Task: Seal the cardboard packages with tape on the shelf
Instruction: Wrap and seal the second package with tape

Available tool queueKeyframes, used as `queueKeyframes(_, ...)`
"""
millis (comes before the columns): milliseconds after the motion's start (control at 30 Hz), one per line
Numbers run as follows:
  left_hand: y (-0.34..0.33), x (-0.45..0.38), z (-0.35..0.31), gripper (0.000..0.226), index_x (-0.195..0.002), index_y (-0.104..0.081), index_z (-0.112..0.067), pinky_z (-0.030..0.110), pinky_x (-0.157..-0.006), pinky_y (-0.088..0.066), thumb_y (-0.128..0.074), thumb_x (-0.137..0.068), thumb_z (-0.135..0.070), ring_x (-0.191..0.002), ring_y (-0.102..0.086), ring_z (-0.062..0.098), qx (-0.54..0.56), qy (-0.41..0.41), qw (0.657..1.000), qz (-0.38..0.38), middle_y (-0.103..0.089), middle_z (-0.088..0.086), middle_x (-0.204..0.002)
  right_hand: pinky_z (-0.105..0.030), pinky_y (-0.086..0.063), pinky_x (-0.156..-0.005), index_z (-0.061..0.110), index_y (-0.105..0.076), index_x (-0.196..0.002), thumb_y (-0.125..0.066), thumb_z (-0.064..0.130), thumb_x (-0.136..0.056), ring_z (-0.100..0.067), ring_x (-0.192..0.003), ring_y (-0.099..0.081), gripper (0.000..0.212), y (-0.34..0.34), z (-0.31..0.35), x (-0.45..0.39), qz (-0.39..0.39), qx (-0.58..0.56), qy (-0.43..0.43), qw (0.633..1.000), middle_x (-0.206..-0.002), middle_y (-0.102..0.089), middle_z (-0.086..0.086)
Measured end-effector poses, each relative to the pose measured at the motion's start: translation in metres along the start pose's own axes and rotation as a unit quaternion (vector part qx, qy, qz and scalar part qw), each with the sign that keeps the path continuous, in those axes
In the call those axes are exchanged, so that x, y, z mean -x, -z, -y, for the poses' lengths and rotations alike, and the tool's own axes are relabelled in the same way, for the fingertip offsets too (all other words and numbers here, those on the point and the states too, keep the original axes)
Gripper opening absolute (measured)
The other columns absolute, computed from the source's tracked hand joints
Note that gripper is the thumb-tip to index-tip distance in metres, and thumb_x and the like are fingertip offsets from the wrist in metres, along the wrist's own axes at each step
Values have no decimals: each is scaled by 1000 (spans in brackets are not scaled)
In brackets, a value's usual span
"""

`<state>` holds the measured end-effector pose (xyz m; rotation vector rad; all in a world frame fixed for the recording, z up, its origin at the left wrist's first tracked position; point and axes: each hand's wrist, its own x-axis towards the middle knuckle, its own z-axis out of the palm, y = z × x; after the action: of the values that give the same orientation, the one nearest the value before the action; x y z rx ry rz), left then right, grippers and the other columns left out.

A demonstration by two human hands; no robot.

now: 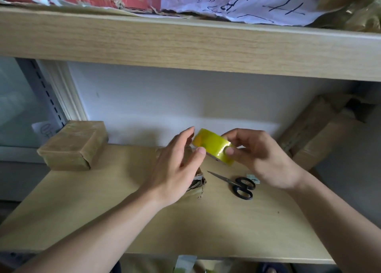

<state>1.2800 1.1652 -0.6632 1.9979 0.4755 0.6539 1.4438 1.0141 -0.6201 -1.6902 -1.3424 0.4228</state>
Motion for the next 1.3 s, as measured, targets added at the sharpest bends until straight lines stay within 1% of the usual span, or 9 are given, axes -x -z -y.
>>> queueKeyframes(133, -7, -7, 5, 100, -152, -33, -38, 48, -117, -39, -69, -71, -84, -139, -51, 17, 75, 25, 996, 26, -58, -7, -144, -39, -55, -86, 18, -73, -108, -64, 17, -98, -18, -94, -68, 13, -8, 9, 6, 14, 2, 29, 999, -99, -73, 0)
queueKeyframes(267, -6, -9, 4, 113, -153, -36, -28, 46, -114, -44, -80, -62, -79, -129, -60, 16, 111, 38, 993, 24, -64, -6, -137, -51, -54, -93, 20, -74, -113, -65, 25, -95, -22, -103, -69, 20, -10, 4, 7, 3, 1, 32, 999, -108, -73, 0)
queueKeyframes(467, 8, -9, -7, 57, -134, -58, -2, 54, -115, -42, -63, -92, -40, -126, -62, 33, 316, 87, 942, 67, -67, 18, -131, -52, -49, -107, 21, -66, -126, -88, 26, -78, -21, -126, -61, 53, -5, -3, 2, -32, -25, 49, 998, -127, -68, 5)
queueKeyframes(767, 17, -12, -6, 57, -141, -56, -8, 57, -117, -36, -56, -93, -39, -134, -58, 24, 360, 113, 920, 103, -65, 10, -139, -24, -55, -91, 34, -68, -117, -86, 25, -81, -5, -114, -64, 41, -15, -3, -4, -117, 67, 45, 990, -119, -69, 21)
queueKeyframes(967, 24, -11, 0, 54, -132, -64, -10, 57, -112, -44, -69, -83, -31, -129, -61, 27, 346, 136, 926, 70, -68, 7, -134, -28, -57, -88, 27, -70, -116, -87, 13, -81, -7, -114, -63, 41, -16, -5, -6, -124, 110, 78, 983, -118, -68, 19)
queueKeyframes(1067, 25, -10, -4, 61, -139, -57, -19, 53, -99, -54, -73, -82, -33, -117, -68, 36, 369, 149, 913, 87, -67, 12, -133, -29, -55, -85, 20, -71, -111, -88, 4, -76, -7, -112, -62, 43, -20, -10, -8, -137, 166, 120, 969, -120, -66, 9)
queueKeyframes(1167, 19, -9, -14, 63, -141, -56, -29, 37, -71, -58, -80, -82, -33, -99, -72, 32, 394, 150, 905, 64, -70, 15, -125, -30, -52, -90, 22, -68, -103, -86, -3, -72, -9, -115, -58, 44, -26, -13, -9, -127, 203, 146, 960, -128, -57, 4)
queueKeyframes(1233, 15, -8, -15, 64, -139, -59, -34, 34, -67, -55, -79, -79, -26, -94, -68, 30, 375, 121, 919, 9, -68, 28, -119, -29, -53, -93, 29, -63, -116, -80, -4, -73, -8, -128, -52, 56, -25, -8, -7, -76, 180, 112, 974, -140, -47, 8)
queueKeyframes(1300, 13, -7, -15, 59, -138, -58, -43, 34, -74, -57, -79, -87, -23, -100, -69, 31, 315, 68, 946, -16, -67, 28, -119, -30, -56, -94, 35, -48, -138, -71, -3, -77, -11, -133, -50, 75, -25, 0, -5, -17, 35, 53, 998, -142, -46, 15)
